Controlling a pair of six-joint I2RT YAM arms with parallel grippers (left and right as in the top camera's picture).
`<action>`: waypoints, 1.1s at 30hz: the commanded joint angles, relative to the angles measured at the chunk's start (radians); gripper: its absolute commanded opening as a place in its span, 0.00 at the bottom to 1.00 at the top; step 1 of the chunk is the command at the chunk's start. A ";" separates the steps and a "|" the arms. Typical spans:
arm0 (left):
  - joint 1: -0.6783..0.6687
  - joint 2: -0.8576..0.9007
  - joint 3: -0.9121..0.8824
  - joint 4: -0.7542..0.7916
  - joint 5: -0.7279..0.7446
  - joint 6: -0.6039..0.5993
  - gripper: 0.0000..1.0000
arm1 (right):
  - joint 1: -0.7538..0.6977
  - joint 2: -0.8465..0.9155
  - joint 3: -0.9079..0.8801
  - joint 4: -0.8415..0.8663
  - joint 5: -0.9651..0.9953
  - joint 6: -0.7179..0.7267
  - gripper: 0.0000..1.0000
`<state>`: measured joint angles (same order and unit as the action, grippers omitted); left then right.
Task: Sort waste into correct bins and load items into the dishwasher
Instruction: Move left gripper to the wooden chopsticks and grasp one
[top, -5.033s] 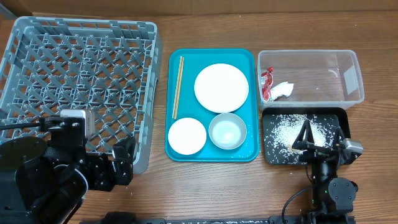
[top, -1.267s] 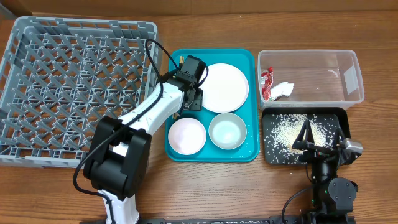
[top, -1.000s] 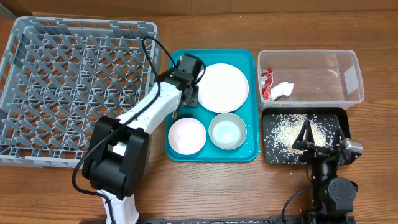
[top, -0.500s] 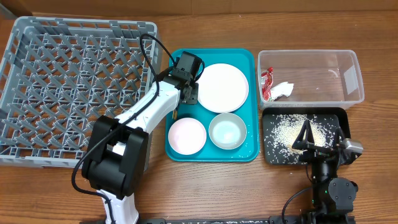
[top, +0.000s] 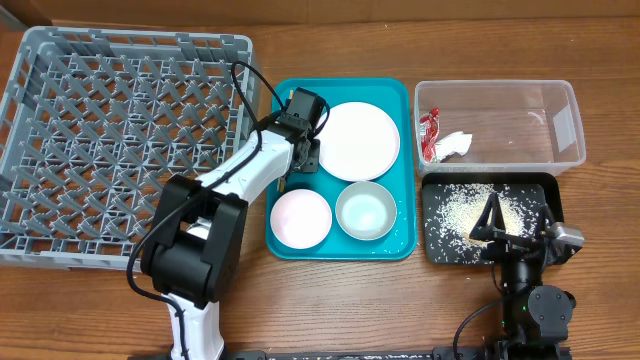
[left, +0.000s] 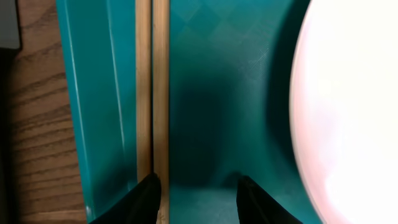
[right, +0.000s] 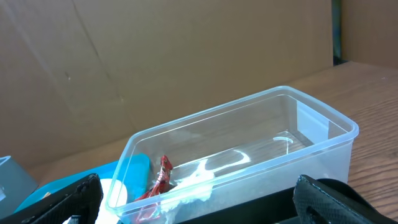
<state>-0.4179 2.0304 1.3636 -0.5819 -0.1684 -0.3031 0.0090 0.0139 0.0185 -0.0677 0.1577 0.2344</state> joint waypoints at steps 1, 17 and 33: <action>0.006 0.010 0.000 0.006 0.016 0.014 0.42 | 0.005 -0.011 -0.011 0.006 0.007 -0.006 1.00; 0.005 0.049 0.063 -0.060 0.039 0.012 0.41 | 0.005 -0.011 -0.011 0.006 0.007 -0.006 1.00; 0.010 0.093 0.176 -0.204 -0.068 0.016 0.45 | 0.005 -0.011 -0.011 0.006 0.007 -0.006 1.00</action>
<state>-0.4164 2.0773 1.5364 -0.7860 -0.2058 -0.3027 0.0090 0.0139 0.0185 -0.0677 0.1574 0.2348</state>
